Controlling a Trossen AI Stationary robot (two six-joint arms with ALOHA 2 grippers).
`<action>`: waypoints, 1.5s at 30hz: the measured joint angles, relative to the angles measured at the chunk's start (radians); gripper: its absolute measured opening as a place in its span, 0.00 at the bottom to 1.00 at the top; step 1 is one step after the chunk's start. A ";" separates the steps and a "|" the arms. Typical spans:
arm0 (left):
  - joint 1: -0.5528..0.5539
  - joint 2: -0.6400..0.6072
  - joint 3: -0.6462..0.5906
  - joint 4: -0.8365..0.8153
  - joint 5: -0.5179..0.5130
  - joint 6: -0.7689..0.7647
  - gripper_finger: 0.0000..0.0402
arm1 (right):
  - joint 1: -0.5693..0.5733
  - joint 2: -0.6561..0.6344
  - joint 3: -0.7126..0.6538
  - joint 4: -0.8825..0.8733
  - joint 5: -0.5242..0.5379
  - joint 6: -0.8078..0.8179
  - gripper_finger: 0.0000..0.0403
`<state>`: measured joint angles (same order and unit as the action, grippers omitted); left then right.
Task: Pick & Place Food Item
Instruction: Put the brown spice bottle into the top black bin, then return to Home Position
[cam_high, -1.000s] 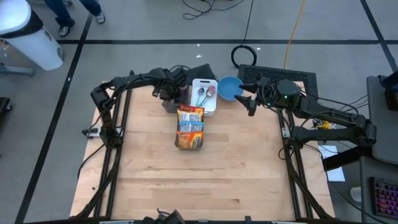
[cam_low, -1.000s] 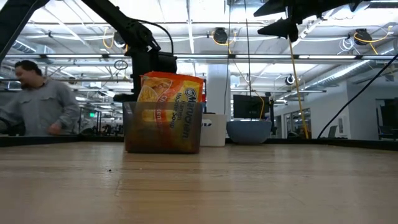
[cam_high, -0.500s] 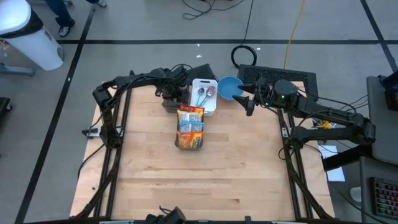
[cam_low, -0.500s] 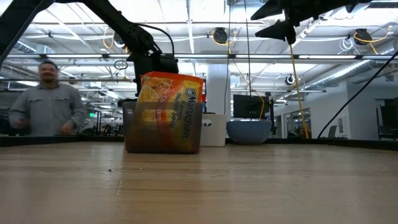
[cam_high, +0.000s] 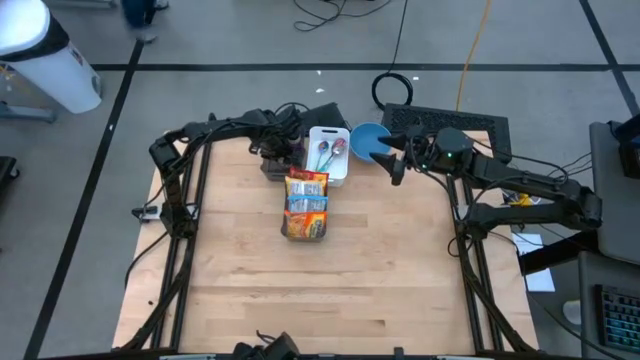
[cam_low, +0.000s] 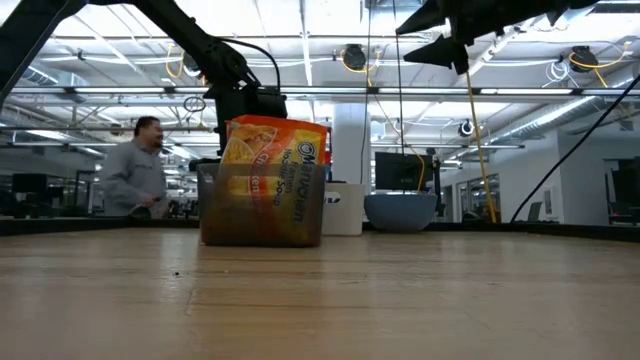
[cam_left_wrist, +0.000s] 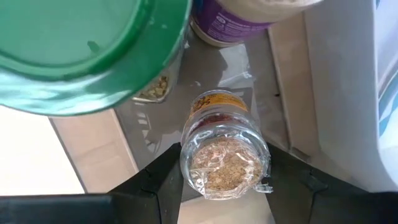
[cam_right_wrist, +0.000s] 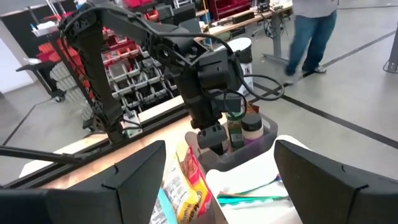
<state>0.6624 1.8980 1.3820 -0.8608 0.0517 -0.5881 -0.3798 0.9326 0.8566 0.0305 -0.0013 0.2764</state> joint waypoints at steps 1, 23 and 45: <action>0.000 0.000 0.000 0.000 0.000 0.001 0.46 | 0.000 0.002 0.000 0.010 0.000 0.000 0.73; 0.004 0.023 0.001 0.000 0.002 0.007 0.46 | 0.000 0.001 0.000 0.010 0.000 0.000 0.73; 0.012 -0.036 0.001 -0.001 0.022 0.044 0.67 | 0.000 0.001 0.000 0.010 0.000 0.000 0.73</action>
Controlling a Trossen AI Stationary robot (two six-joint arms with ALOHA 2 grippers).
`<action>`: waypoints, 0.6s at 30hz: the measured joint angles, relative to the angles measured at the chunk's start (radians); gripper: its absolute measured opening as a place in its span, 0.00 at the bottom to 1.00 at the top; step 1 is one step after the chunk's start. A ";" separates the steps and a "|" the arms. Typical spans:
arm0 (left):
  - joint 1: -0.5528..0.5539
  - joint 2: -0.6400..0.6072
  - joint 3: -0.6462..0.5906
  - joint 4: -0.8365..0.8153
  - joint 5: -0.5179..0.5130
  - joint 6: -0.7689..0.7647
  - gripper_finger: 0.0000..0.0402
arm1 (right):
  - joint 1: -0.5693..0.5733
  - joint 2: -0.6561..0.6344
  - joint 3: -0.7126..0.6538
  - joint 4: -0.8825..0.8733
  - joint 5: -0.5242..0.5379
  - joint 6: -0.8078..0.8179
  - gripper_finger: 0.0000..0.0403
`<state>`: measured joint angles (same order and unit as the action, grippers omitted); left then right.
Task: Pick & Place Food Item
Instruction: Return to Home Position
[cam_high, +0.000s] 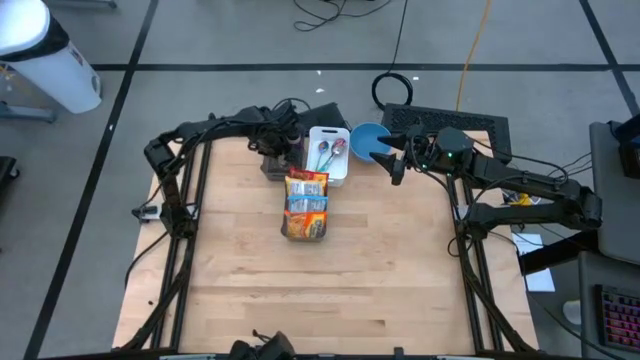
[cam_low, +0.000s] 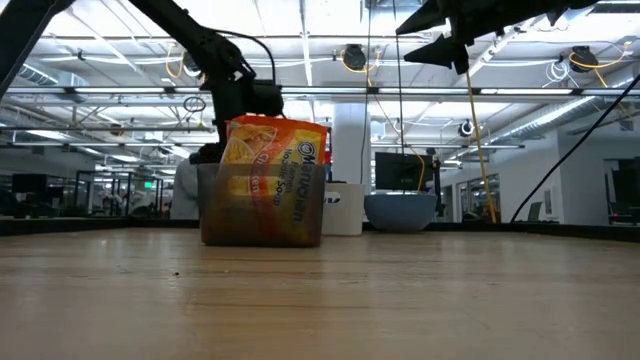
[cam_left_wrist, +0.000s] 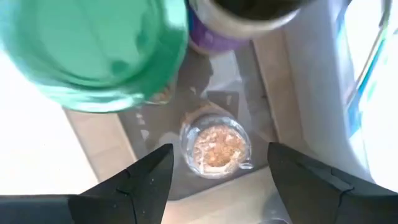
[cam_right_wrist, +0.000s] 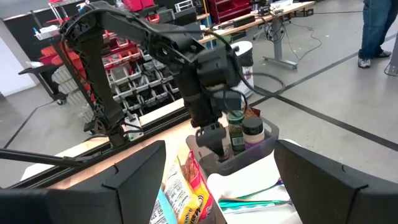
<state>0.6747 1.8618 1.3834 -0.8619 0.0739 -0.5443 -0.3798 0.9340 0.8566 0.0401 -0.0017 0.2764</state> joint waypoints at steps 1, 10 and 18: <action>0.000 -0.013 0.000 0.000 -0.011 0.000 0.67 | 0.000 0.000 0.000 0.000 0.000 0.000 0.73; -0.002 -0.138 0.000 -0.013 -0.023 -0.001 0.67 | 0.000 0.000 0.000 0.000 0.000 -0.002 0.73; -0.002 -0.326 0.000 0.013 -0.063 -0.011 0.59 | 0.000 0.000 0.000 0.033 0.000 -0.018 0.73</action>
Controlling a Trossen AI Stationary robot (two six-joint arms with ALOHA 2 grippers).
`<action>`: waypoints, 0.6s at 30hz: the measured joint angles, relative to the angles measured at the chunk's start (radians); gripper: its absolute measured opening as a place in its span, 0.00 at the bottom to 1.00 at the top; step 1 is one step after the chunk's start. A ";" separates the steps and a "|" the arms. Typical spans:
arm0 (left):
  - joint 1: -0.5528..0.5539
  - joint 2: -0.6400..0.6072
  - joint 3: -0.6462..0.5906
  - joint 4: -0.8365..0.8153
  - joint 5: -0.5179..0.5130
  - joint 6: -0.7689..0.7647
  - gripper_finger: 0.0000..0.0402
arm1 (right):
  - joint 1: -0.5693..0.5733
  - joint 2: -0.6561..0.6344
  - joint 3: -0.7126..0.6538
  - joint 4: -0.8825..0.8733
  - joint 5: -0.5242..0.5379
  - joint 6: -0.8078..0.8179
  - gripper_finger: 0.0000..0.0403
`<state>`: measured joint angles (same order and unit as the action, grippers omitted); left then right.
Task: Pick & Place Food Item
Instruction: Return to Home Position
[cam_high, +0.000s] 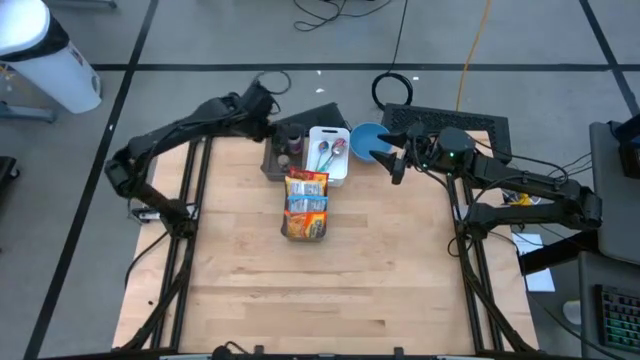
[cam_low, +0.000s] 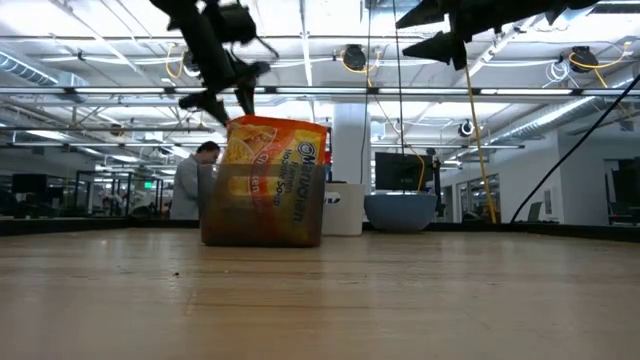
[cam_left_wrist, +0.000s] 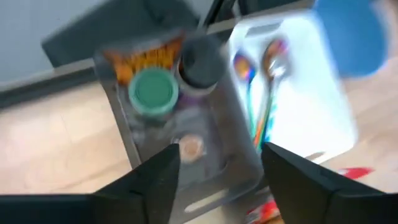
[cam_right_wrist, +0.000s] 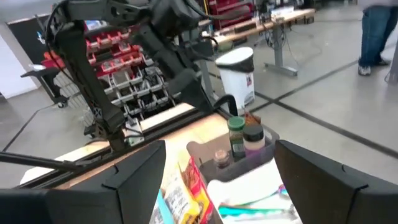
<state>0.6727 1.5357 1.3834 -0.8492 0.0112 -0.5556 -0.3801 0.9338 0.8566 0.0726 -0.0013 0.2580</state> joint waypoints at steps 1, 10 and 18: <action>0.000 -0.026 0.000 0.014 -0.009 0.000 0.56 | 0.000 0.000 0.000 0.013 0.000 -0.012 0.73; -0.036 -0.206 0.000 0.285 0.023 0.138 0.26 | -0.041 -0.054 0.000 0.040 0.005 -0.098 0.63; 0.001 -0.268 0.000 0.387 0.297 0.237 0.05 | -0.198 -0.220 0.000 -0.085 -0.001 -0.118 0.31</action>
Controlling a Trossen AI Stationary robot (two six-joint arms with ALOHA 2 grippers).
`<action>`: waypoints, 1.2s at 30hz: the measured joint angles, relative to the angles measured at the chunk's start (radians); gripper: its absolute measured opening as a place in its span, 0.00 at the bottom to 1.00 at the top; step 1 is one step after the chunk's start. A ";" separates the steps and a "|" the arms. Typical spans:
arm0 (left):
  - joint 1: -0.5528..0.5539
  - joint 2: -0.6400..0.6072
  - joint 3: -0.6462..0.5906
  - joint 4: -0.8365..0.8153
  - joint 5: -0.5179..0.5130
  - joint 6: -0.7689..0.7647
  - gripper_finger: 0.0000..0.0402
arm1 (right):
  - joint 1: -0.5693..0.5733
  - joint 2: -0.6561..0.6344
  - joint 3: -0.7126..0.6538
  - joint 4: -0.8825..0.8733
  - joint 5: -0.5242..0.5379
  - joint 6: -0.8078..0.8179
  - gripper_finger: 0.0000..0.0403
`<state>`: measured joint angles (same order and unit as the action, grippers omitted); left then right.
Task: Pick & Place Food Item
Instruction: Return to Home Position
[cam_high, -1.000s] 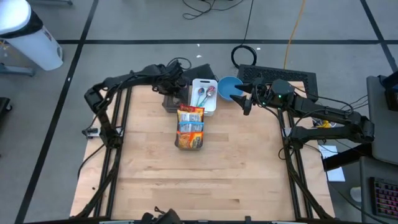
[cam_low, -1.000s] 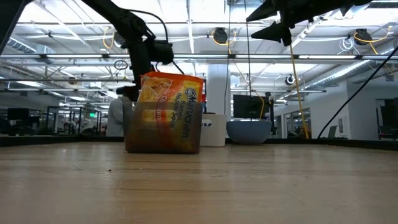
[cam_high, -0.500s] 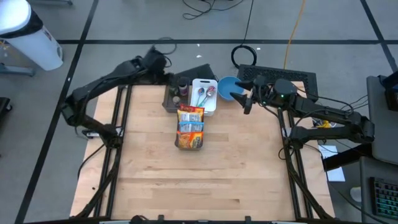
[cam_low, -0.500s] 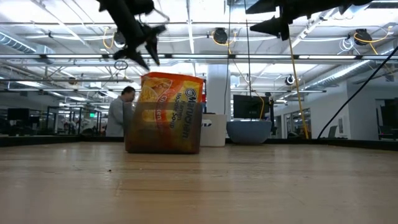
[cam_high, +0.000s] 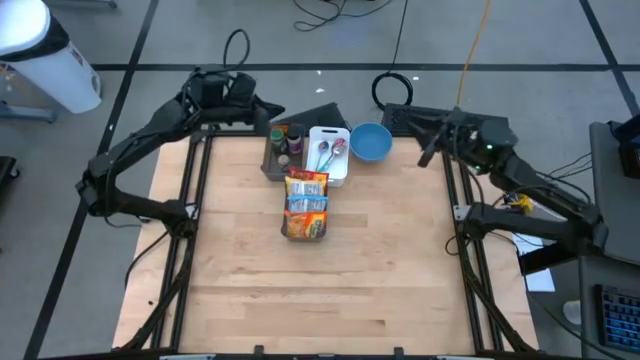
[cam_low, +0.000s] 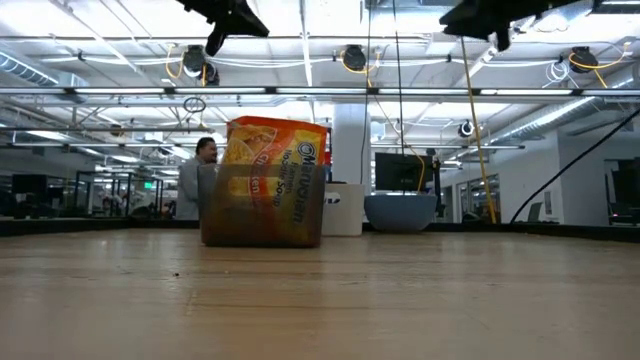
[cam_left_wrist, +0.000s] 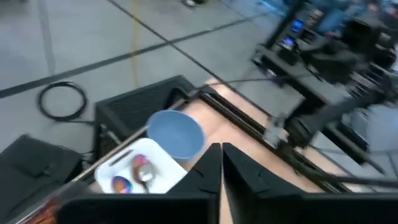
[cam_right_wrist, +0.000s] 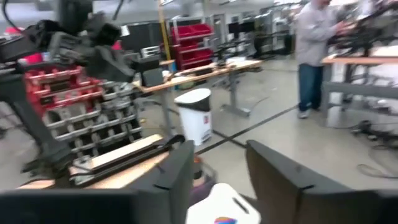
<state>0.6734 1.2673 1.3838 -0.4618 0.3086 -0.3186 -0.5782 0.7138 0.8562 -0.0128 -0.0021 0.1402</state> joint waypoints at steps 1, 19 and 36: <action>0.003 -0.005 0.000 -0.004 0.032 0.010 0.02 | -0.013 -0.023 0.000 -0.019 0.000 -0.011 0.27; 0.104 -0.463 -0.559 0.448 0.183 -0.160 0.04 | -0.213 -0.233 0.000 -0.394 -0.120 0.034 0.00; 0.169 -0.788 -0.851 0.589 0.185 -0.218 0.03 | -0.283 -0.423 -0.296 -0.133 -0.029 0.304 0.00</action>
<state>0.8424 0.4793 0.5323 0.1268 0.4937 -0.5367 -0.8616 0.2904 0.5600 -0.1460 -0.0314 0.4446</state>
